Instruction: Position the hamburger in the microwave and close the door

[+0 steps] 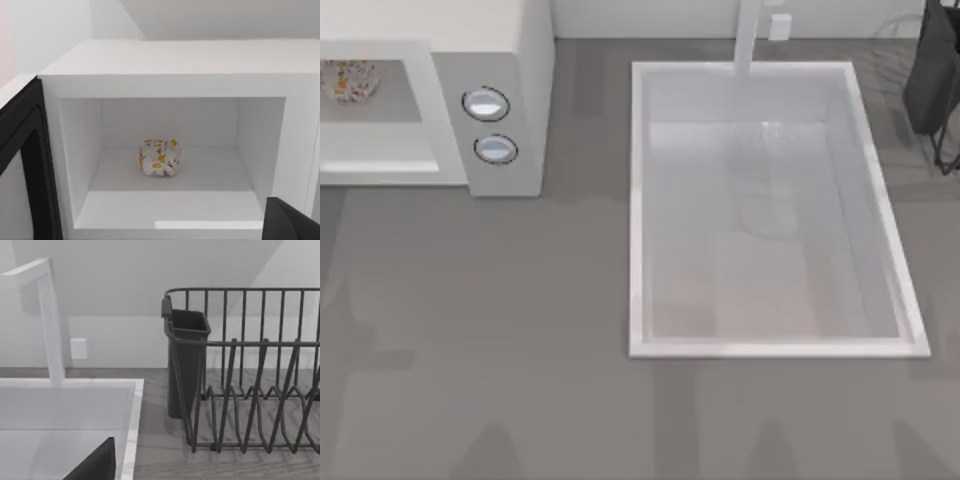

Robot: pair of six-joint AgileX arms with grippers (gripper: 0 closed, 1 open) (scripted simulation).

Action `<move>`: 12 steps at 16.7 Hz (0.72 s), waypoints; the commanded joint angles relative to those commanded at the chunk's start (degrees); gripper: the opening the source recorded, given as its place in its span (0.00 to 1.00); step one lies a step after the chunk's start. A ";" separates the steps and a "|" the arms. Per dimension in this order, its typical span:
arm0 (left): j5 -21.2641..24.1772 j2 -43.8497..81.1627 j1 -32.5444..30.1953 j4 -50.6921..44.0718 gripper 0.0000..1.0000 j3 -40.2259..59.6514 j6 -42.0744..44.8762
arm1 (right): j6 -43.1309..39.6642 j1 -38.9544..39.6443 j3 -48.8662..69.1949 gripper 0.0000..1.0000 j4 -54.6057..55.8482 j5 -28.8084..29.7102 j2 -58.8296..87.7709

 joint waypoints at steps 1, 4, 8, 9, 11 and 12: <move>0.53 1.22 0.57 1.23 0.00 0.08 0.00 | 0.00 0.00 0.00 1.00 0.00 0.00 0.00; 0.81 1.93 0.87 1.94 0.00 0.15 0.00 | 0.00 0.00 0.00 1.00 0.00 0.00 0.00; 0.88 2.41 1.11 1.29 0.00 0.59 0.56 | 0.00 0.00 0.00 1.00 0.00 0.00 0.00; 1.26 3.64 1.86 0.39 0.00 1.80 1.49 | 0.00 0.00 0.00 1.00 0.00 0.00 0.00; 2.44 7.93 4.24 -2.54 0.00 5.89 4.50 | 0.00 0.00 0.00 1.00 0.00 0.00 0.00; 3.18 10.98 5.78 -4.49 0.00 8.68 6.48 | 0.00 0.00 0.00 1.00 0.00 0.00 0.00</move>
